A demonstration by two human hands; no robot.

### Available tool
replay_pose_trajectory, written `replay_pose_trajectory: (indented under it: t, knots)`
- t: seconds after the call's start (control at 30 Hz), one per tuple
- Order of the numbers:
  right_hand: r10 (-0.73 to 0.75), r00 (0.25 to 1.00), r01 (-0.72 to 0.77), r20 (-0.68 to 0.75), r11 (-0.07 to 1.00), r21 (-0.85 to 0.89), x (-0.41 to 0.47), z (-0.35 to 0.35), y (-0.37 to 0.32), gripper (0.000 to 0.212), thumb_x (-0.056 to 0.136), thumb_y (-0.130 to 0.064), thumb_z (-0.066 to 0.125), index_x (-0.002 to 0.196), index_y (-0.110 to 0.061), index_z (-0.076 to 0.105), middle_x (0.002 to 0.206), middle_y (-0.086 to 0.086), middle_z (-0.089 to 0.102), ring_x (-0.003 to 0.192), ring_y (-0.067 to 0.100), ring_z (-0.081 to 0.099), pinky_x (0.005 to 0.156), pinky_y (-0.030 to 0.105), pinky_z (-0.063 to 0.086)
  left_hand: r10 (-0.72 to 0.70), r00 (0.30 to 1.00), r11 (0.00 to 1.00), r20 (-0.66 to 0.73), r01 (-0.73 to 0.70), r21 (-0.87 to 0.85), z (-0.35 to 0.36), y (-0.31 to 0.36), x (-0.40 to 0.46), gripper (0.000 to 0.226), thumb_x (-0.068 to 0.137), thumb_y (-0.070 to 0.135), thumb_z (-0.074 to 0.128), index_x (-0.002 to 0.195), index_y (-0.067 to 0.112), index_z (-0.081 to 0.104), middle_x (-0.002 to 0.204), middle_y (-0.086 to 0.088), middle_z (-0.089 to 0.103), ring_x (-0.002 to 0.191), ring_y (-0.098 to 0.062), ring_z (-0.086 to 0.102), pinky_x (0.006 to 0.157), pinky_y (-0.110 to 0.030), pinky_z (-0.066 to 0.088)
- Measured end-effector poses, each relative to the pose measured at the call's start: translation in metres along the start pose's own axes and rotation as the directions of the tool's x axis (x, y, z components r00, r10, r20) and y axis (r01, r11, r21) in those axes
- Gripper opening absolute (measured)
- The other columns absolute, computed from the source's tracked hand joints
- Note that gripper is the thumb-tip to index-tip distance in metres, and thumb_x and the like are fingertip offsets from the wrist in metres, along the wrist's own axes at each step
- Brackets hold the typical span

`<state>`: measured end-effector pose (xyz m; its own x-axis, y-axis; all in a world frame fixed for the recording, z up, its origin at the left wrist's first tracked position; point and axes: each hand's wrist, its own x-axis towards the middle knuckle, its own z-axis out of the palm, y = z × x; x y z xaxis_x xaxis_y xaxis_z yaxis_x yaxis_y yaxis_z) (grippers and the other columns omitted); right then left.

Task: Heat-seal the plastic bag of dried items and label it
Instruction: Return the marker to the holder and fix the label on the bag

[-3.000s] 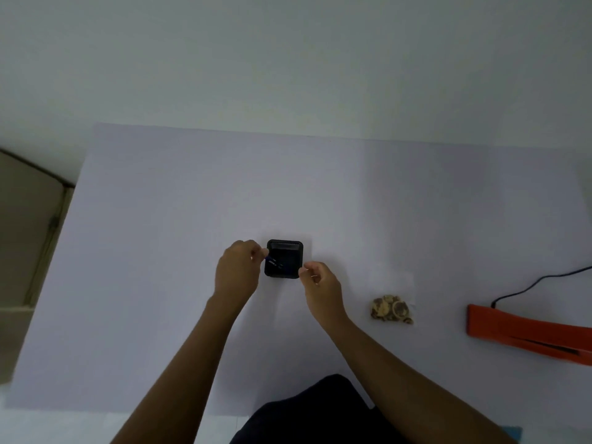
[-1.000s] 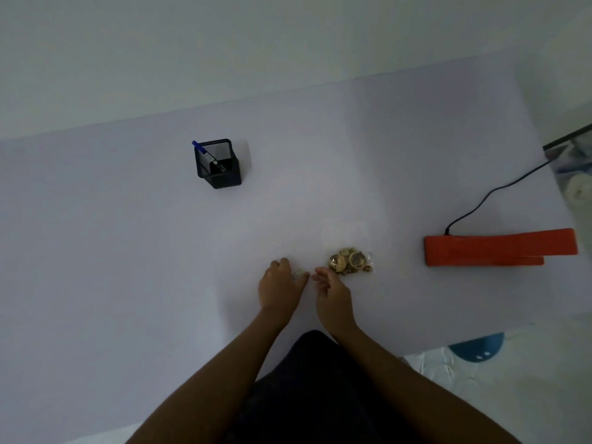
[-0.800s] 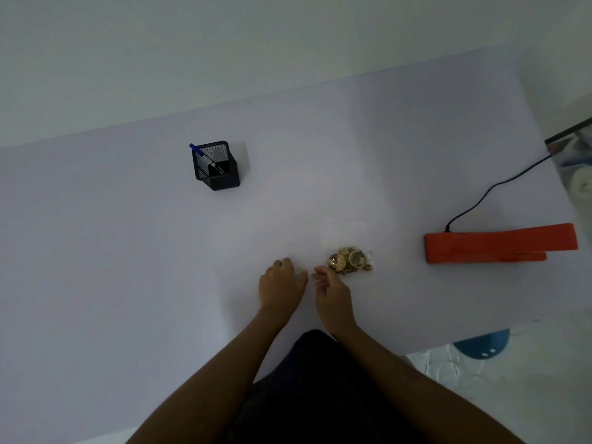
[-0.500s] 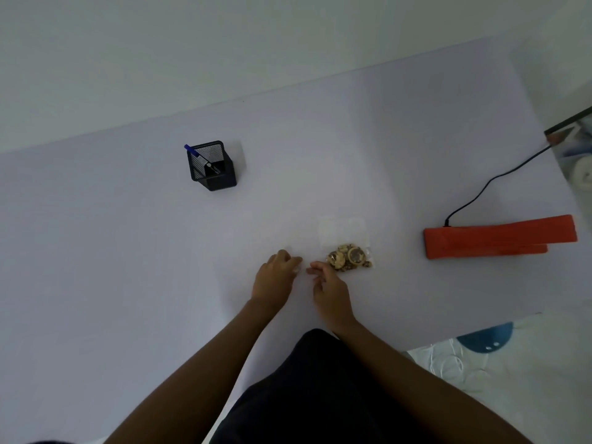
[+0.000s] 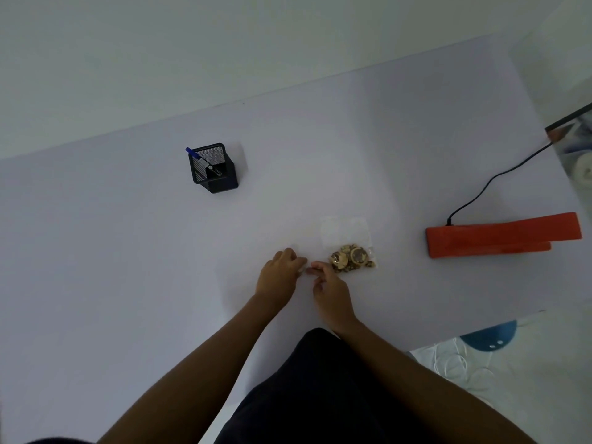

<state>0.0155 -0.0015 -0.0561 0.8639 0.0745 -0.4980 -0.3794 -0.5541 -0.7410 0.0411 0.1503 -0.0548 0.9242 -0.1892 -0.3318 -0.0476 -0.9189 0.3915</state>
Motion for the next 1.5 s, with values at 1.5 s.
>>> replay_pose_trajectory:
  t: [1.5]
  knots:
    - [-0.031, 0.992, 0.052, 0.121, 0.984, -0.17, 0.002, -0.008, -0.006, 0.054, 0.094, -0.004, 0.049, 0.145, -0.02, 0.047, 0.135, 0.0, 0.064, 0.119, 0.02, 0.062, 0.101, 0.033, 0.051, -0.445, 0.877, 0.397, 0.181, 0.375, -0.838, -0.054, 0.008, -0.027, 0.008, 0.09, 0.018, 0.067, 0.088, 0.013, 0.072, 0.088, -0.003, 0.072, 0.074, -0.015, 0.063, 0.062, -0.026, 0.052]
